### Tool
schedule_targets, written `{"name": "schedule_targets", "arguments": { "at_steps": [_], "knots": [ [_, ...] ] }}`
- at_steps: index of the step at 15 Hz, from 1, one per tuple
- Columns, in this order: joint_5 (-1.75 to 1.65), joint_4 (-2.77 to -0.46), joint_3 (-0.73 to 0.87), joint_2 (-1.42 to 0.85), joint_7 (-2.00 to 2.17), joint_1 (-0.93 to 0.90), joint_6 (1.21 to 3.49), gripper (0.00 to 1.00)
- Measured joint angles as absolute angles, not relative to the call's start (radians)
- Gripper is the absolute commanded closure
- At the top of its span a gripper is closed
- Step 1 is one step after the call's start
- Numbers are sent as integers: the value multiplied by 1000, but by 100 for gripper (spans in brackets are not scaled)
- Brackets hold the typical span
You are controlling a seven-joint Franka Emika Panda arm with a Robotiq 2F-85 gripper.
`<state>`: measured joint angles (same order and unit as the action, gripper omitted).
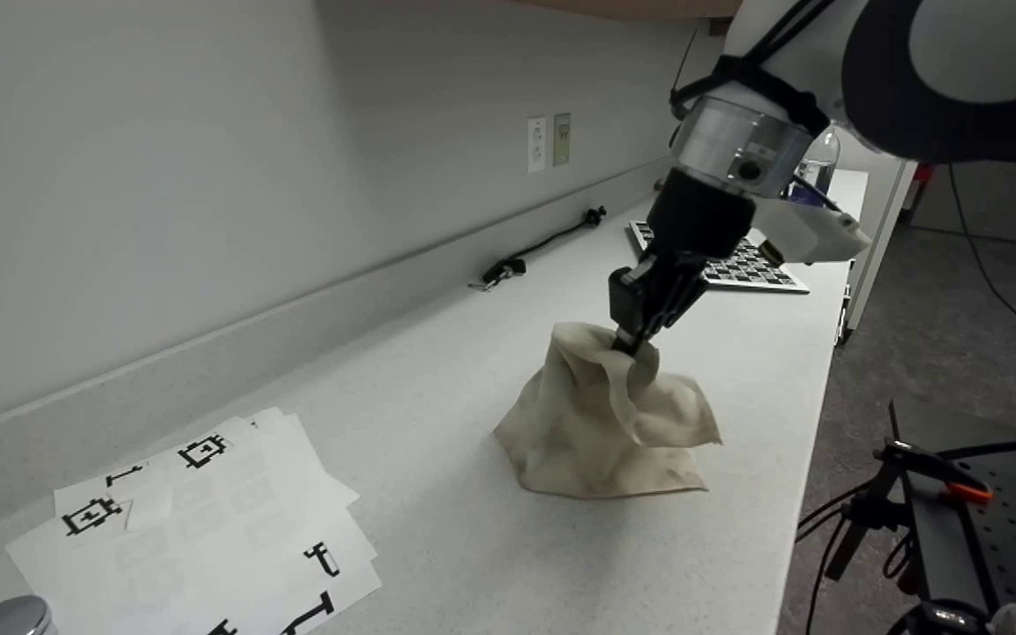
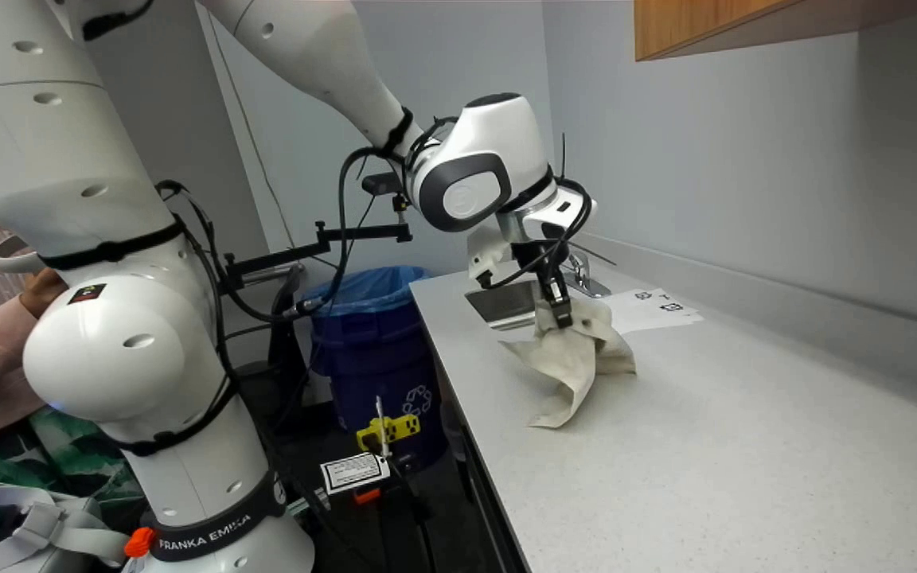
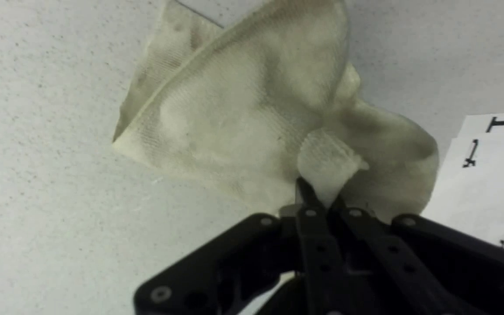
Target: Use the towel to wipe the countertop
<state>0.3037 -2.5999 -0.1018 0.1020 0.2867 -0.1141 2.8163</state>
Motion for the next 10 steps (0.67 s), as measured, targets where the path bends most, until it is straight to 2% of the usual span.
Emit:
{"name": "schedule_targets", "arguments": {
  "at_steps": [4,10],
  "knots": [
    [433,-2580,-94,155,184,-134,2851,99],
    [416,-2601,-62,120,163,-104,3046,99]
  ]
}}
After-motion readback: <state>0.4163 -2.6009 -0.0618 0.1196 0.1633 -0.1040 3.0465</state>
